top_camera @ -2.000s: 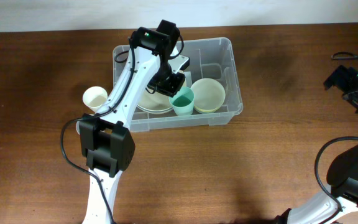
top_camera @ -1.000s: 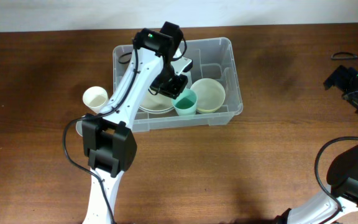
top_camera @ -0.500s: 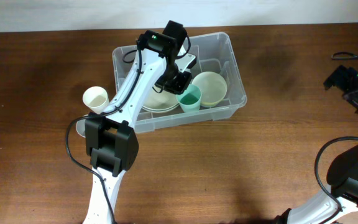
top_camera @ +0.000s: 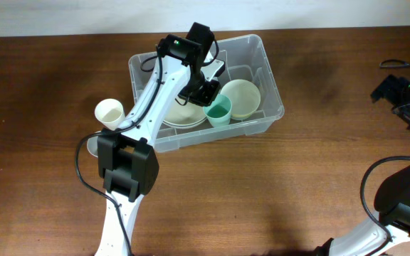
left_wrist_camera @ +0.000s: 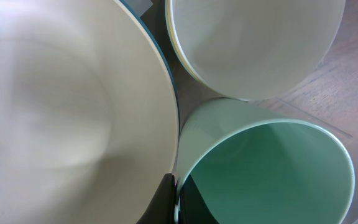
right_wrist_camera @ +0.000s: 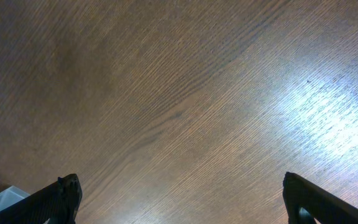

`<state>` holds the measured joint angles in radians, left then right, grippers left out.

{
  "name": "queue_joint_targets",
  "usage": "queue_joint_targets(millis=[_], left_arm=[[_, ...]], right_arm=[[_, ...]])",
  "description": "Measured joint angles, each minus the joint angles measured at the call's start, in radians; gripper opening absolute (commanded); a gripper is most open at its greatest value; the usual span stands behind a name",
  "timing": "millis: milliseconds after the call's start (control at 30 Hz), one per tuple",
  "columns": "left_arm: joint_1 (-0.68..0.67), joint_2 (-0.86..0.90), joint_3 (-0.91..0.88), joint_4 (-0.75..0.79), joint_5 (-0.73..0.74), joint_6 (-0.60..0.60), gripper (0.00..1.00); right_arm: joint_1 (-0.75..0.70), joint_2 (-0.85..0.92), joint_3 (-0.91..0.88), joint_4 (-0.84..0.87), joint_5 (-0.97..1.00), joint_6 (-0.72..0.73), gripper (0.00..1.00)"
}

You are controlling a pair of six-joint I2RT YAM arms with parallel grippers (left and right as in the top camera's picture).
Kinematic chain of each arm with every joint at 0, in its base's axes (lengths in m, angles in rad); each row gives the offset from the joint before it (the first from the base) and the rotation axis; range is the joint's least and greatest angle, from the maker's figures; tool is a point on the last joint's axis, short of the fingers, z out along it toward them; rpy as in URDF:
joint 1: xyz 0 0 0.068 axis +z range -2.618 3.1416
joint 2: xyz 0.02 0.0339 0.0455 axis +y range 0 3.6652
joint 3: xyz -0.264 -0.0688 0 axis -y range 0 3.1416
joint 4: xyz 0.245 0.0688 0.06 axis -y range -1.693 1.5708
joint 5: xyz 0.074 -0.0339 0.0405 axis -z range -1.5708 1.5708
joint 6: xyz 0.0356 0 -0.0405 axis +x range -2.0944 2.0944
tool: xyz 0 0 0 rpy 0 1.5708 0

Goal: Pack container

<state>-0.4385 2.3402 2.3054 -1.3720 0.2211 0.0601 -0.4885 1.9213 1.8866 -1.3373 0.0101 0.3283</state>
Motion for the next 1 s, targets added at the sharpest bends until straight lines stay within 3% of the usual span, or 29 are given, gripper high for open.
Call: queue_joint_targets(millis=[67, 167, 567, 733, 1000], left_arm=[[0.000, 0.000, 0.000, -0.003, 0.000, 0.001, 0.01], [0.000, 0.000, 0.000, -0.007, 0.003, 0.008, 0.20], [0.000, 0.000, 0.000, -0.031, -0.032, 0.004, 0.21], [0.000, 0.000, 0.000, -0.030, -0.044, 0.006, 0.34], [0.004, 0.000, 0.000, 0.008, -0.046, 0.007, 0.41]], right_arm=[[0.000, 0.000, 0.000, 0.000, 0.000, 0.000, 0.99], [0.000, 0.000, 0.000, 0.000, 0.000, 0.000, 0.99], [0.000, 0.000, 0.000, 0.000, 0.000, 0.000, 0.98], [0.000, 0.000, 0.000, 0.000, 0.000, 0.000, 0.99], [0.000, 0.000, 0.000, 0.000, 0.000, 0.000, 0.99]])
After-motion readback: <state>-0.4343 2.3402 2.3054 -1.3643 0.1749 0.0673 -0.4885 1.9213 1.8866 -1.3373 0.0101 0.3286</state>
